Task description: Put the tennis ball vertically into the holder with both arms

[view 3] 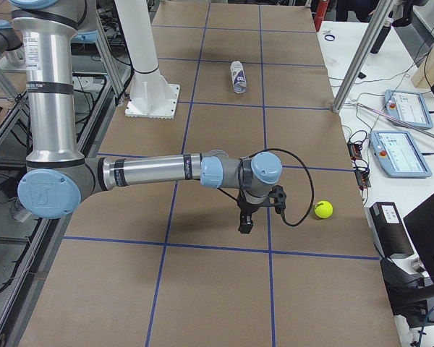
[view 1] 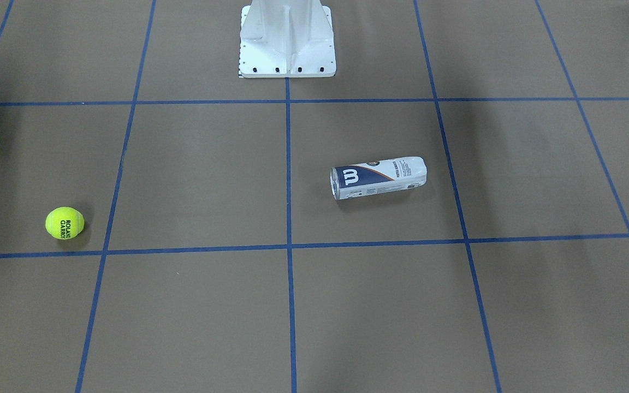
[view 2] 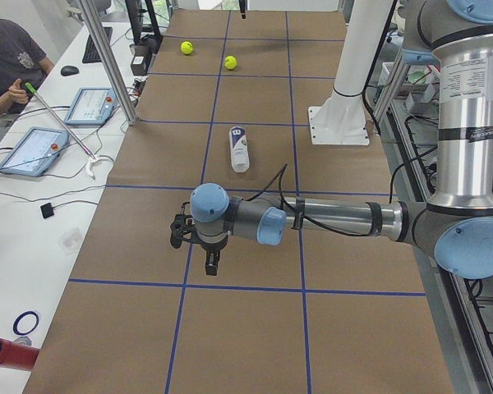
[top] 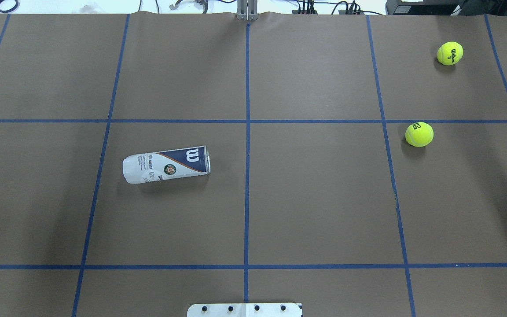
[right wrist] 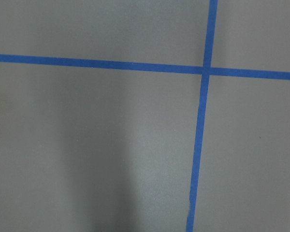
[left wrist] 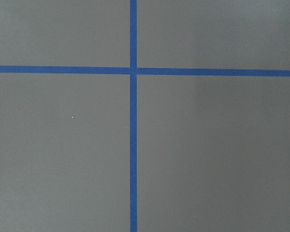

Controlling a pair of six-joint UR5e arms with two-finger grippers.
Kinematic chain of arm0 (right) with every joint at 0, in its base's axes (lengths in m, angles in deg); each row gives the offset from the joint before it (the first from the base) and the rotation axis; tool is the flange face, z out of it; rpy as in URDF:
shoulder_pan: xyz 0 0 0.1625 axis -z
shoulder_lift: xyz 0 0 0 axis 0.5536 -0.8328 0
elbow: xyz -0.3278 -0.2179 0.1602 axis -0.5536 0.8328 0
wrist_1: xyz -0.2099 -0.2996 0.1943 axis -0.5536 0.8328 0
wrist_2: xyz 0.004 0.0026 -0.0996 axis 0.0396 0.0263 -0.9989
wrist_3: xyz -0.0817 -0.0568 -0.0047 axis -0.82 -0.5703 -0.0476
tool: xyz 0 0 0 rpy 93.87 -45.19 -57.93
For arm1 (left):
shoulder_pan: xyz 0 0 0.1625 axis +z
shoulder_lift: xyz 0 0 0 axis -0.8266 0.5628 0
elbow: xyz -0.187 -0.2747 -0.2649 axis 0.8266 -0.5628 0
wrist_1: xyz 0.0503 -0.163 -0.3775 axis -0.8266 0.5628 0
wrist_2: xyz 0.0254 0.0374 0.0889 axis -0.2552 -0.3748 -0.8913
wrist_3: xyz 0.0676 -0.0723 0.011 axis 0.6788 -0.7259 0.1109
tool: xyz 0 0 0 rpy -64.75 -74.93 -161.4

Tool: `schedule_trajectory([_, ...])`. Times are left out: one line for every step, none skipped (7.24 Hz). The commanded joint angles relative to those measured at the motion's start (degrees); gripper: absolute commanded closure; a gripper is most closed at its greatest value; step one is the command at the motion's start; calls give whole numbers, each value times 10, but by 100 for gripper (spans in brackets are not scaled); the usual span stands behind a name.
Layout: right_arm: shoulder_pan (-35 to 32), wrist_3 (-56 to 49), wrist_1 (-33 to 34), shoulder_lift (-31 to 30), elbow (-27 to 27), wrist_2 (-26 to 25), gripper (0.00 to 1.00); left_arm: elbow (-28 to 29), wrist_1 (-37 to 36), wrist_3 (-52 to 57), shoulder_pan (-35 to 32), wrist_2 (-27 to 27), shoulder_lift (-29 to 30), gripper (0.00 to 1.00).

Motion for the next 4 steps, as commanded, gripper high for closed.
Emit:
schedule_trajectory([0,0,0,-1,-1,1,0,-54,-100,0,-4,2,3,0])
schedule_trajectory([0,0,0,-1,1,1,0,-62,-117,3,-5,-1,-4,0])
schedule_trajectory([0,0,0,-1,0,1,0,-65,-117,3,-4,-1,-7,0])
schedule_trajectory([0,2,0,0,-2,0,0,-64,-116,3,-4,0,-17,0])
